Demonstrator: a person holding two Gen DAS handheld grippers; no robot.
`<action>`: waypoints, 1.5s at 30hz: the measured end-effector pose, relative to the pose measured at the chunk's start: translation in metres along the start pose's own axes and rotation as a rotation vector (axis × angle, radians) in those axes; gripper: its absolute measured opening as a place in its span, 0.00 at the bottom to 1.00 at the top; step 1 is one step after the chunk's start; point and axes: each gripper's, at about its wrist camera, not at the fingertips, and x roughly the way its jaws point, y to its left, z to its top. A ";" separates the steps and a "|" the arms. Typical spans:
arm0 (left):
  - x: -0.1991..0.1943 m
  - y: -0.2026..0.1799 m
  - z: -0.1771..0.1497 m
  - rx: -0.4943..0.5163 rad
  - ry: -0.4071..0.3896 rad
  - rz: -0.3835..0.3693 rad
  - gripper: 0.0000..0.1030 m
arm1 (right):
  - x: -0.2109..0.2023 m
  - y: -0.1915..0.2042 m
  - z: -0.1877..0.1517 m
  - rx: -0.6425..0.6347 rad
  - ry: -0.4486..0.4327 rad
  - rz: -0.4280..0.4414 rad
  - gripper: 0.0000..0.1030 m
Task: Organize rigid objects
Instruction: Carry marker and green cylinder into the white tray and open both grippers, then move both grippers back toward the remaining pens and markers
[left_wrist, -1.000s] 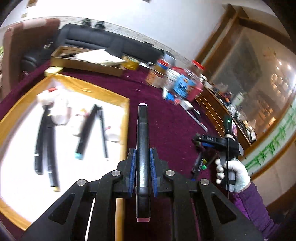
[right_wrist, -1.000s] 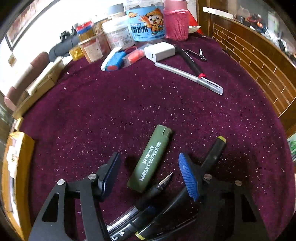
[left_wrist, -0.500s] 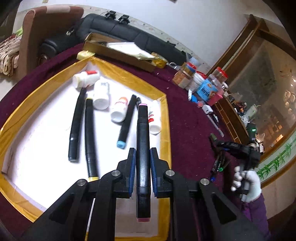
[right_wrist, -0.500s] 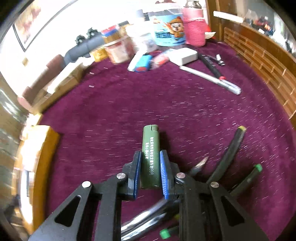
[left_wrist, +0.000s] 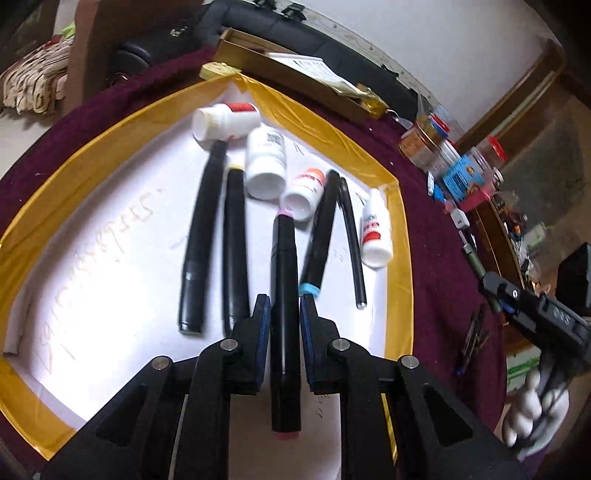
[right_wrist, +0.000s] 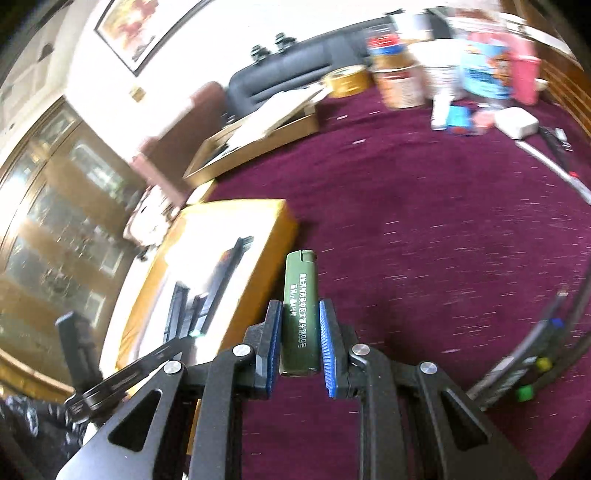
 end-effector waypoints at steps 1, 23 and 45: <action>-0.002 0.001 0.000 -0.009 -0.005 -0.007 0.17 | 0.004 0.008 -0.001 -0.012 0.012 0.011 0.17; -0.066 0.021 -0.013 -0.038 -0.180 -0.109 0.46 | 0.064 0.097 -0.028 -0.208 0.030 -0.015 0.17; -0.059 -0.018 -0.024 0.047 -0.143 -0.085 0.60 | -0.065 -0.121 -0.045 0.220 -0.200 -0.103 0.30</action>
